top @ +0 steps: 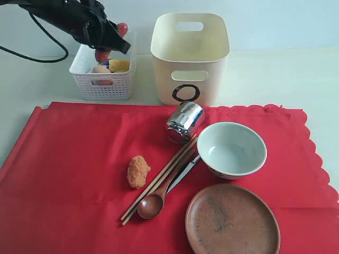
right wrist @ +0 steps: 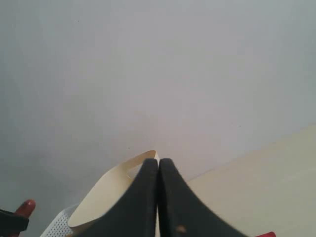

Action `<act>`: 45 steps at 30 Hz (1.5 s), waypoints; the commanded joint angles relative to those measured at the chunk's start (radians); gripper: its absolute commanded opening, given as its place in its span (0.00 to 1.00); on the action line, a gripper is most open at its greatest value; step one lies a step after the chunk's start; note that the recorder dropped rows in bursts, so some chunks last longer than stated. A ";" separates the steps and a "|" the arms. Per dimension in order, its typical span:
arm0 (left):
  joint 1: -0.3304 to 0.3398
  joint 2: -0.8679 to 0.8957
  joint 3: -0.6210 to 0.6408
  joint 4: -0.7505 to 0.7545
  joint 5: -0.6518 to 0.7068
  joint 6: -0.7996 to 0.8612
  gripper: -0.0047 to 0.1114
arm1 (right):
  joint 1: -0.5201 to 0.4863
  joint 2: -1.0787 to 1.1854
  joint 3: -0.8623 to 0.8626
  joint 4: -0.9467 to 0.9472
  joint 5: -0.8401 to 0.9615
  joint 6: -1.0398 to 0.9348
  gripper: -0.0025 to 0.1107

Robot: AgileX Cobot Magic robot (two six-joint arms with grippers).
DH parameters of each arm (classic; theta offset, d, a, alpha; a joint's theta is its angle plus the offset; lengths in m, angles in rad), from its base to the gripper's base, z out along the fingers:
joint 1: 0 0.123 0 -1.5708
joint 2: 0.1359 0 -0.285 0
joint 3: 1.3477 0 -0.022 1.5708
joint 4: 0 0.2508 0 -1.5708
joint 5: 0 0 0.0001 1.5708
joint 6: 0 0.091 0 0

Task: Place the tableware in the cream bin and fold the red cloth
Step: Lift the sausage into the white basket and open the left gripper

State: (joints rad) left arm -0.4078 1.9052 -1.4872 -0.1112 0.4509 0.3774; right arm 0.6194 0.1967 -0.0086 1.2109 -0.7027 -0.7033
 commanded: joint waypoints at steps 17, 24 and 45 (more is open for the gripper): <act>0.081 0.266 -0.008 -0.222 -0.511 -0.023 0.04 | -0.003 -0.002 0.003 -0.009 -0.003 -0.003 0.02; 0.109 0.299 -0.008 -0.267 -0.509 -0.023 0.22 | -0.003 -0.002 0.003 -0.009 -0.003 -0.003 0.02; 0.120 0.305 -0.008 -0.292 -0.465 -0.023 0.63 | -0.003 -0.002 0.003 -0.009 -0.003 -0.003 0.02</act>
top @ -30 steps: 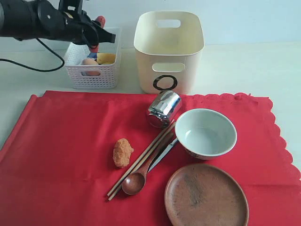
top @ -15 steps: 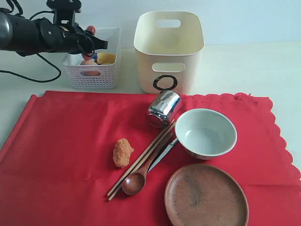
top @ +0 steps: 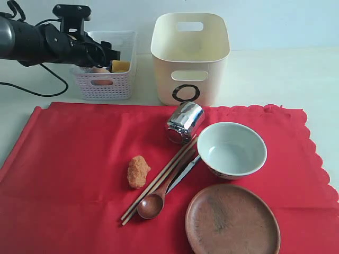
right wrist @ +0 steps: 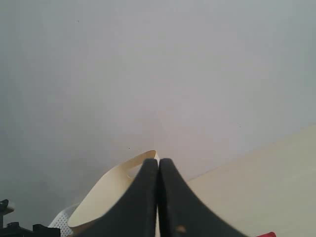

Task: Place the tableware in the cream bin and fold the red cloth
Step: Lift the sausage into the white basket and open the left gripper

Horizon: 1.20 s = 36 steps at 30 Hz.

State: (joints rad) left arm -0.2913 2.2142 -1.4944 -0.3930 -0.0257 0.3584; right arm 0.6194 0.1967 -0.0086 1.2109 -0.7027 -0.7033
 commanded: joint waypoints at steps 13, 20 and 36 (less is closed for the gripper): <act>0.003 -0.006 0.000 -0.011 0.053 -0.004 0.62 | -0.003 -0.002 0.003 -0.009 -0.003 -0.003 0.02; 0.003 -0.067 0.000 -0.011 0.167 -0.004 0.62 | -0.003 -0.002 0.003 -0.009 -0.003 -0.003 0.02; -0.006 -0.451 0.005 -0.023 0.741 0.018 0.04 | -0.003 -0.002 0.003 -0.009 -0.003 -0.003 0.02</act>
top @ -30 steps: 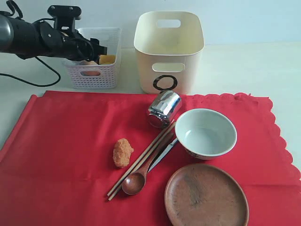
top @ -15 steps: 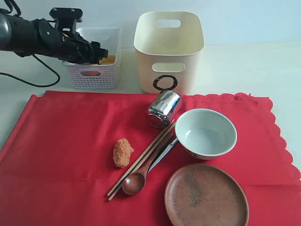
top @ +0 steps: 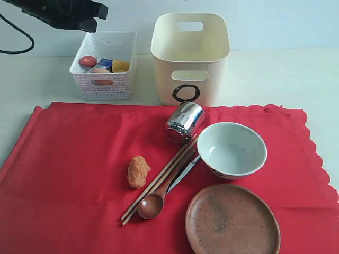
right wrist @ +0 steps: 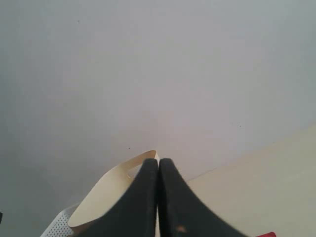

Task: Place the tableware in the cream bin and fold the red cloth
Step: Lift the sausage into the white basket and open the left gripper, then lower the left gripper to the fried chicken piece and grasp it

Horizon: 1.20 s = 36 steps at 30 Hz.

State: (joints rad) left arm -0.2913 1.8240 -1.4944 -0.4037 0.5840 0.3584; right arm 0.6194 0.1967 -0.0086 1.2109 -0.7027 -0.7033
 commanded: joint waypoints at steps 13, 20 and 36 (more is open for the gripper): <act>-0.236 -0.149 0.172 -0.028 0.241 0.056 0.04 | -0.003 -0.002 0.003 -0.009 -0.003 -0.003 0.02; -0.349 -0.149 0.264 -0.028 0.180 0.056 0.04 | -0.003 -0.002 0.003 -0.009 -0.003 -0.003 0.02; -0.379 -0.008 0.435 -0.016 0.078 0.056 0.09 | -0.003 -0.002 0.003 -0.009 -0.003 -0.003 0.02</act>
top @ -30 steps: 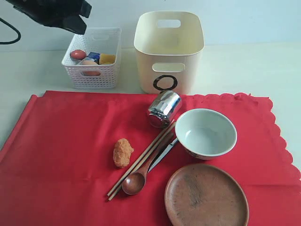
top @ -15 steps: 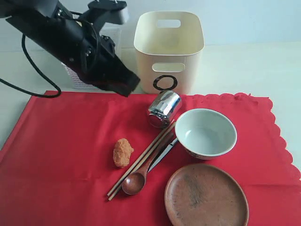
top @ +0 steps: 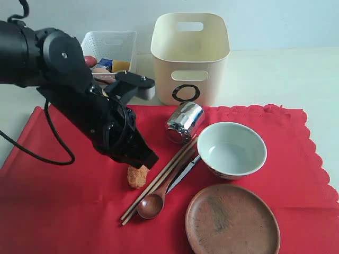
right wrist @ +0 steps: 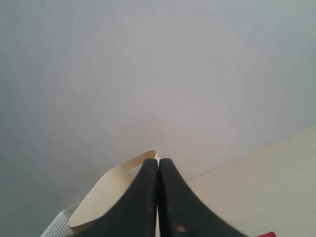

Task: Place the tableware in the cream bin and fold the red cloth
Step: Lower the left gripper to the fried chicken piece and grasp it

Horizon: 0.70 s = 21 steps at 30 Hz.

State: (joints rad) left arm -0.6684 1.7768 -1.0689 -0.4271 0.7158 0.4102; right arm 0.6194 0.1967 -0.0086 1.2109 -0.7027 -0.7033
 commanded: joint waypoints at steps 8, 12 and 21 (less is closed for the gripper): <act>-0.002 0.065 0.010 0.011 -0.162 0.003 0.51 | -0.003 -0.002 0.003 -0.009 -0.003 -0.003 0.02; -0.002 0.065 0.010 0.031 -0.191 0.003 0.57 | -0.003 -0.002 0.003 -0.009 -0.003 -0.003 0.02; -0.002 0.136 0.010 0.057 -0.206 -0.001 0.56 | -0.003 -0.002 0.003 -0.009 -0.003 -0.003 0.02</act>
State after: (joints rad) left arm -0.6684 1.8885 -1.0623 -0.3823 0.5202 0.4102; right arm 0.6194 0.1967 -0.0086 1.2109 -0.7027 -0.7033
